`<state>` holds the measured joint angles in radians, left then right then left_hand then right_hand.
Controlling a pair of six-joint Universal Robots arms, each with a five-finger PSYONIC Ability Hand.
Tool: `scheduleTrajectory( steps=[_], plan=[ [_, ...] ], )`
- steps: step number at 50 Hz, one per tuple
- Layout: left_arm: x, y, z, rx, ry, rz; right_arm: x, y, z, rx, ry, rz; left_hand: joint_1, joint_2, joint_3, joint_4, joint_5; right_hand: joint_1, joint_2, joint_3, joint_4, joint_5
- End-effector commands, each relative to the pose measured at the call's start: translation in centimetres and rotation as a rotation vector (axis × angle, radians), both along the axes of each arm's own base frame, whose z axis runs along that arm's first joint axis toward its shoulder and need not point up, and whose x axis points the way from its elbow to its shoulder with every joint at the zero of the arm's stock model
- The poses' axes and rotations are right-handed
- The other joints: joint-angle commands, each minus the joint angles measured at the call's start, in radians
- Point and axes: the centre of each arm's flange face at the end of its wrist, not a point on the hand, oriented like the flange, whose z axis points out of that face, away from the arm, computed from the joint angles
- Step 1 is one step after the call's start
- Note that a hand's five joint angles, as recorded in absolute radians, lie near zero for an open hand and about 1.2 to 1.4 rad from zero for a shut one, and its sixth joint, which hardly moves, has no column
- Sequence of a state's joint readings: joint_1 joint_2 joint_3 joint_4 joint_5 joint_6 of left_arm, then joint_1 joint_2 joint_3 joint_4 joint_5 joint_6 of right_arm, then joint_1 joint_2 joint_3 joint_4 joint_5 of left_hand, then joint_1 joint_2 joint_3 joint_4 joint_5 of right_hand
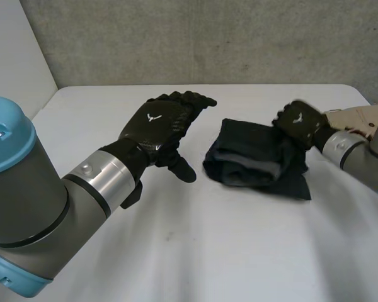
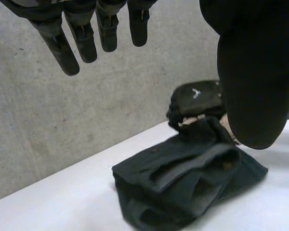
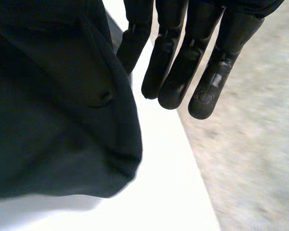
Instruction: Fold the laundry.
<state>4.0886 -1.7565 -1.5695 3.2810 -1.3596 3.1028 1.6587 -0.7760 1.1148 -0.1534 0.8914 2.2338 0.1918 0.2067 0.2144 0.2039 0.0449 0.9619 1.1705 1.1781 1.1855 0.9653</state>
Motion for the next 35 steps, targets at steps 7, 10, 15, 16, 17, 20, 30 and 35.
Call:
scheduleTrajectory(
  steps=[7, 10, 15, 16, 17, 20, 30, 35],
  plan=[
    [0.1, -0.1, 0.0, 0.002, 0.0, 0.005, -5.0, -5.9, 7.7, -0.201, -0.107, -0.205, -0.011, -0.025, -0.033, -0.023, -0.038, 0.434, 0.226, 0.218, 0.211, 0.256],
    [0.1, -0.1, 0.0, 0.002, 0.0, 0.005, -6.6, -6.4, 8.4, -0.199, -0.125, -0.231, -0.011, -0.025, -0.033, -0.023, -0.038, 0.434, 0.226, 0.218, 0.211, 0.256],
    [0.1, -0.1, -0.1, 0.003, -0.001, 0.005, -7.5, -6.3, 7.8, -0.159, -0.131, -0.217, -0.011, -0.025, -0.033, -0.023, -0.038, 0.434, 0.226, 0.218, 0.211, 0.256],
    [0.1, -0.1, 0.0, 0.002, 0.0, 0.005, -7.4, -6.0, 7.1, -0.127, -0.129, -0.199, -0.011, -0.025, -0.033, -0.023, -0.038, 0.434, 0.226, 0.218, 0.211, 0.256],
    [0.1, -0.1, -0.1, 0.003, -0.001, 0.005, -7.3, -5.7, 6.7, -0.104, -0.126, -0.188, -0.011, -0.025, -0.033, -0.023, -0.038, 0.258, 0.05, 0.042, 0.034, 0.08],
    [0.1, -0.1, -0.1, 0.004, -0.002, 0.004, -7.0, -4.8, 5.1, -0.019, -0.12, -0.147, -0.011, -0.025, -0.033, -0.023, -0.038, -0.655, -0.864, -0.872, -0.879, -0.833],
    [0.2, 0.1, -0.5, 0.012, -0.007, 0.004, -7.5, -2.5, 2.4, 0.357, -0.198, -0.197, -0.011, -0.025, -0.033, -0.023, -0.038, -0.721, -0.93, -0.938, -0.945, -0.899],
    [0.1, 0.1, -0.5, 0.009, -0.005, 0.001, -8.2, -1.5, 1.5, 0.596, -0.354, -0.381, -0.011, -0.025, -0.033, -0.023, -0.038, -0.713, -0.921, -0.929, -0.936, -0.89]
  ],
)
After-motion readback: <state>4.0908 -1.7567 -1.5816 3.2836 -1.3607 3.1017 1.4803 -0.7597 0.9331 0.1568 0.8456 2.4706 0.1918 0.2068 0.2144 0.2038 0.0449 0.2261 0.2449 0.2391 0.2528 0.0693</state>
